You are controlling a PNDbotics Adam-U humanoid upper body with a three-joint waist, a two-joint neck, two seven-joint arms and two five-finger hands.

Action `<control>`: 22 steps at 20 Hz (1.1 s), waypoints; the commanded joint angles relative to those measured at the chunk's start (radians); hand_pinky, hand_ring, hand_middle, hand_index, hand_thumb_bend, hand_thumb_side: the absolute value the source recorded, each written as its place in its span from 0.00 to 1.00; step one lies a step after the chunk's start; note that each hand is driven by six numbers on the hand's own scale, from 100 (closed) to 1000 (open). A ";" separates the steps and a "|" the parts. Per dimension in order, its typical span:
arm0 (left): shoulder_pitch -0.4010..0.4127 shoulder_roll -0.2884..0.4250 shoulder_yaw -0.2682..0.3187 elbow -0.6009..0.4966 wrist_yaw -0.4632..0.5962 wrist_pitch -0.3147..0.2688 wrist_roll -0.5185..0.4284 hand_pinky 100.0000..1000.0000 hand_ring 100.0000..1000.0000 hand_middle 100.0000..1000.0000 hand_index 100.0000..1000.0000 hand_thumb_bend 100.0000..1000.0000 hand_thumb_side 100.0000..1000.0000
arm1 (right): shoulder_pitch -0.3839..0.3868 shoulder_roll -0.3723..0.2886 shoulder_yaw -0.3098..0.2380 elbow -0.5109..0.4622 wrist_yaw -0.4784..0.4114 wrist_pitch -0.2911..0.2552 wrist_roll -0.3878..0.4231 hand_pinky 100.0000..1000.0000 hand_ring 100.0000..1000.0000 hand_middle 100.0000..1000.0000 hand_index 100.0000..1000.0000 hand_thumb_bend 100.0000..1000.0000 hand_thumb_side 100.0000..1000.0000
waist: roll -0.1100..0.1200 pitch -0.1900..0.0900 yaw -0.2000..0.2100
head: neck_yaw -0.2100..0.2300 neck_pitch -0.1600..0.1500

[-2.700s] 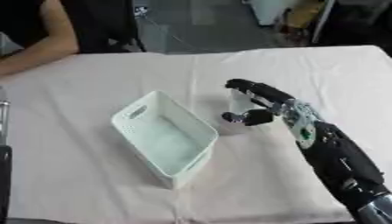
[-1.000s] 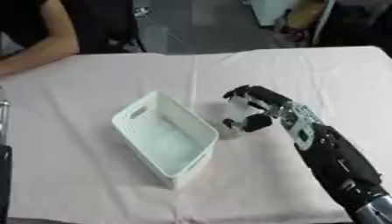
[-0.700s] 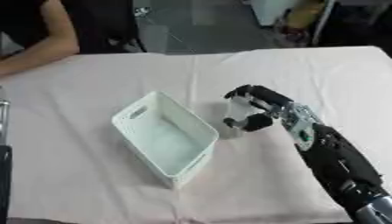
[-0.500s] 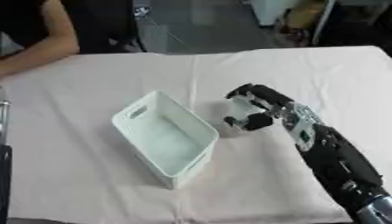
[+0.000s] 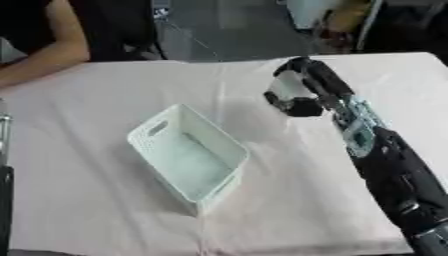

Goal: Pick up objects on the table and place them in the box.

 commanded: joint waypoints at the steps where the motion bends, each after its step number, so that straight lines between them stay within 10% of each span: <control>1: -0.015 0.009 0.000 -0.014 -0.001 0.001 -0.001 0.50 0.56 0.62 0.76 0.05 0.67 | -0.014 -0.023 -0.013 -0.066 -0.018 0.015 -0.038 0.00 0.00 0.00 0.08 0.00 0.35 | 0.003 -0.011 -0.001 | 0.006 -0.012; 12: -0.019 0.004 -0.008 -0.014 0.003 0.002 -0.008 0.50 0.56 0.62 0.76 0.05 0.67 | -0.098 0.037 0.139 -0.283 -0.070 -0.051 0.033 0.00 0.00 0.00 0.08 0.00 0.35 | 0.001 -0.012 0.011 | -0.010 -0.010; 22: -0.033 -0.012 -0.022 -0.014 0.015 -0.002 -0.025 0.50 0.56 0.62 0.76 0.05 0.67 | -0.189 0.159 0.257 -0.115 -0.066 -0.169 0.155 0.00 0.00 0.01 0.10 0.00 0.26 | -0.002 -0.007 0.029 | -0.032 -0.013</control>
